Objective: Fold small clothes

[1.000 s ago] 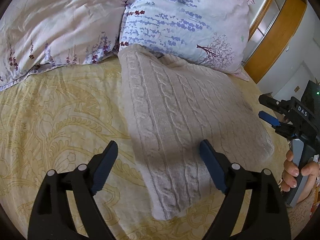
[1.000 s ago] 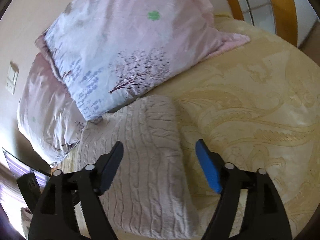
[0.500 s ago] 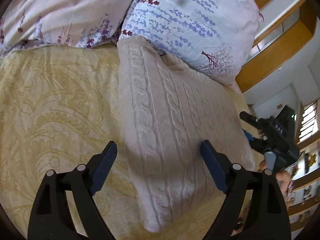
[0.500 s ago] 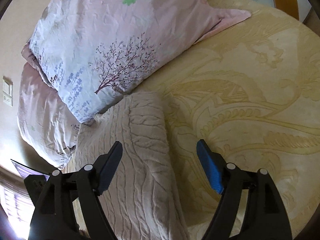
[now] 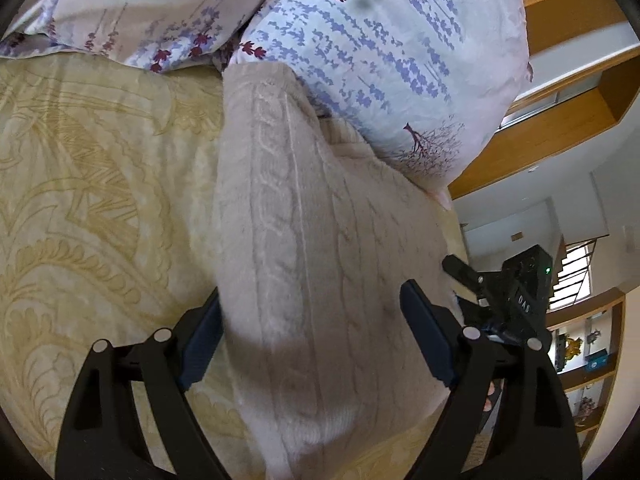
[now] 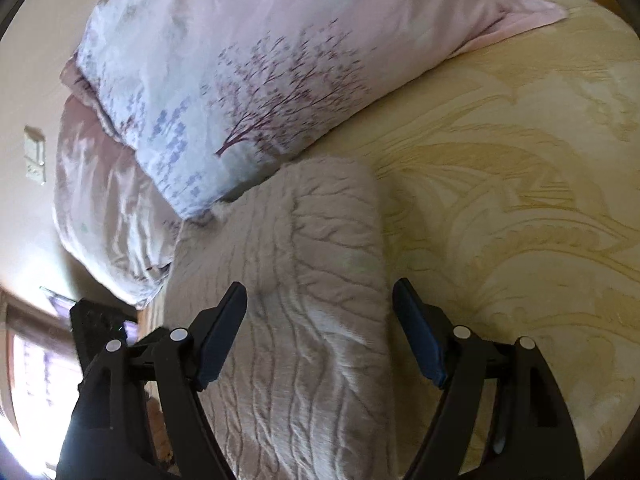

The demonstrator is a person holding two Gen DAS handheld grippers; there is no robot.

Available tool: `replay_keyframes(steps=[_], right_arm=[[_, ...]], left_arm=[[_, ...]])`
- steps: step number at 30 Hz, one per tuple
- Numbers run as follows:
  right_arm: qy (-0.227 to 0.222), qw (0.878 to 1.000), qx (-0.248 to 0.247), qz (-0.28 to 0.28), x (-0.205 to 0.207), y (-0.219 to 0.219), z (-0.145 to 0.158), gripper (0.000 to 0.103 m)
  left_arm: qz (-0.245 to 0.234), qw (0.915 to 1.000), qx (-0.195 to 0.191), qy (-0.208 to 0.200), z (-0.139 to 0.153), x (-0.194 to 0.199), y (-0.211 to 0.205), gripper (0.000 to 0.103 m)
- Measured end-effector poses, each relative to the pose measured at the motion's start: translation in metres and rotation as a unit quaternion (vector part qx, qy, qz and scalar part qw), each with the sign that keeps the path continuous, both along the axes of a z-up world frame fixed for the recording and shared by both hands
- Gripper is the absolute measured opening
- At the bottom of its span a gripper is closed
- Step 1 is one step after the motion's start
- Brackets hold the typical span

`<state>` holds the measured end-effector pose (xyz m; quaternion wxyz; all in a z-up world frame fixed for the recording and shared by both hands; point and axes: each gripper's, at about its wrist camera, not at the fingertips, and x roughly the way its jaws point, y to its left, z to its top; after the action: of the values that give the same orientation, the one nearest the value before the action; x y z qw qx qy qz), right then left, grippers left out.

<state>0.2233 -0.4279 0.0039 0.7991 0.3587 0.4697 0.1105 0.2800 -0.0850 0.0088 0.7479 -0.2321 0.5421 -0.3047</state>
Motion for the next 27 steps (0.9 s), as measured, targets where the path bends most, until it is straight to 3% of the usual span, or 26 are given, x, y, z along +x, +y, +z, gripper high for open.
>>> replay_keyframes(steps=[3,6,8,11,16,21,27], right_arm=[[-0.007,1.0,0.016,0.022,0.004,0.005,-0.001,0.077],[-0.013,0.999,0.029,0.034,0.007,0.006,-0.005,0.068],[-0.01,0.998,0.05,0.037,0.006,0.004,-0.011,0.043],[-0.004,0.994,0.105,0.023,0.0,0.0,-0.02,0.035],[-0.03,0.994,0.101,0.011,-0.016,0.016,0.001,0.031],[-0.053,0.995,0.065,0.057,-0.021,0.073,0.024,0.03],[-0.072,0.991,0.027,0.111,-0.007,0.146,0.026,0.03]], left_arm=[[0.004,0.9998,-0.018,0.006,-0.002,0.004,0.004,0.079],[0.014,0.999,-0.039,0.017,-0.007,0.007,0.009,0.068],[0.017,0.9985,-0.046,0.023,-0.011,0.007,0.011,0.056],[0.019,0.9978,-0.062,0.017,-0.008,0.002,0.017,0.041],[-0.001,0.9982,-0.059,0.0,0.009,-0.011,0.03,0.037],[-0.006,0.9991,-0.032,-0.028,0.029,-0.03,0.073,0.037],[0.025,0.9989,0.003,-0.041,0.039,-0.036,0.143,0.037]])
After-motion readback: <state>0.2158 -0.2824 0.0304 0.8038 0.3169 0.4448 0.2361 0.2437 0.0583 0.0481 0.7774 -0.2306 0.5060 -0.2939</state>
